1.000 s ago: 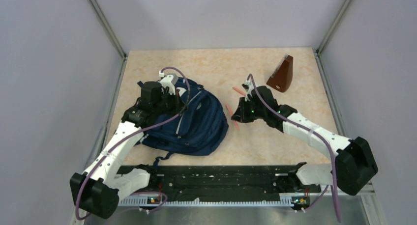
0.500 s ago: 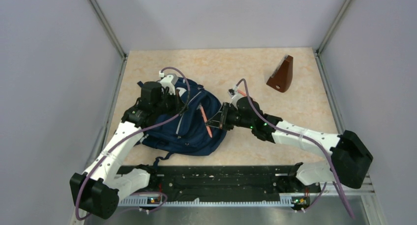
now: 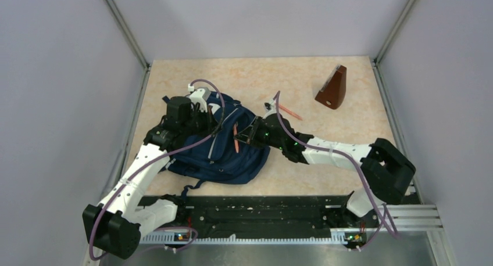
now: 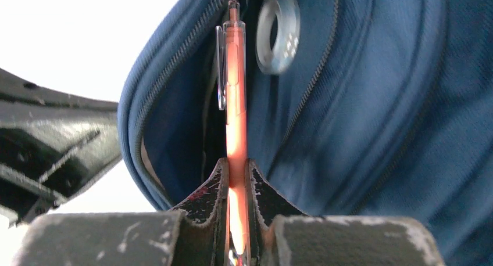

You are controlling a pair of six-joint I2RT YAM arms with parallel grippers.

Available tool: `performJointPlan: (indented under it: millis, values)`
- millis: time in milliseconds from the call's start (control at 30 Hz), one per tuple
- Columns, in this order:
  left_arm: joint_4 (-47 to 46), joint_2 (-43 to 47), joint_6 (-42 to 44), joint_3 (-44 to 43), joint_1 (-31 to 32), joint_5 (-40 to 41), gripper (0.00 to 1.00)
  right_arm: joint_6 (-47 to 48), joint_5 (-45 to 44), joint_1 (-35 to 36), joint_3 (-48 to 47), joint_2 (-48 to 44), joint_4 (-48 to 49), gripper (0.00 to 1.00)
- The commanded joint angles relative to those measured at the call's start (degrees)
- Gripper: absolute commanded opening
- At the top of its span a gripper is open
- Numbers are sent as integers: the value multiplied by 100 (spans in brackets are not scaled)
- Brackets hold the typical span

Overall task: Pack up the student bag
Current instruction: Place the stationery in the student bag.

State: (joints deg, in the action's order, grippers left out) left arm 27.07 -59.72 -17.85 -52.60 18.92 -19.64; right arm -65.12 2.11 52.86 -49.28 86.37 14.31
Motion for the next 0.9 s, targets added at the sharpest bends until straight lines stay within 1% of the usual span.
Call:
performJointPlan:
  millis: [0, 233, 367, 500, 600, 667, 800, 867]
  values:
    - [-448, 197, 0, -22, 13, -141, 0, -171, -525, 156, -524, 503, 742, 0]
    - [-465, 196, -34, -16, 14, -228, 0, 77, -1000, 286, -1253, 1352, 795, 0]
    - [-474, 224, -35, -7, 15, -233, 0, 220, -1114, 344, -1529, 1716, 853, 0]
    - [-488, 202, -39, 4, 14, -245, 0, 273, -1014, 416, -1812, 2101, 920, 1]
    - [-487, 215, -26, 0, 15, -233, 0, 317, -1032, 441, -1776, 2129, 1051, 8]
    - [-492, 216, -26, 4, 16, -250, 0, 457, -1104, 454, -1712, 2070, 1110, 22]
    - [-501, 199, -35, 4, 16, -266, 0, 712, -1231, 482, -1609, 1925, 1186, 39]
    - [-498, 182, -35, 4, 16, -277, 0, 802, -1270, 488, -1523, 1858, 1253, 45]
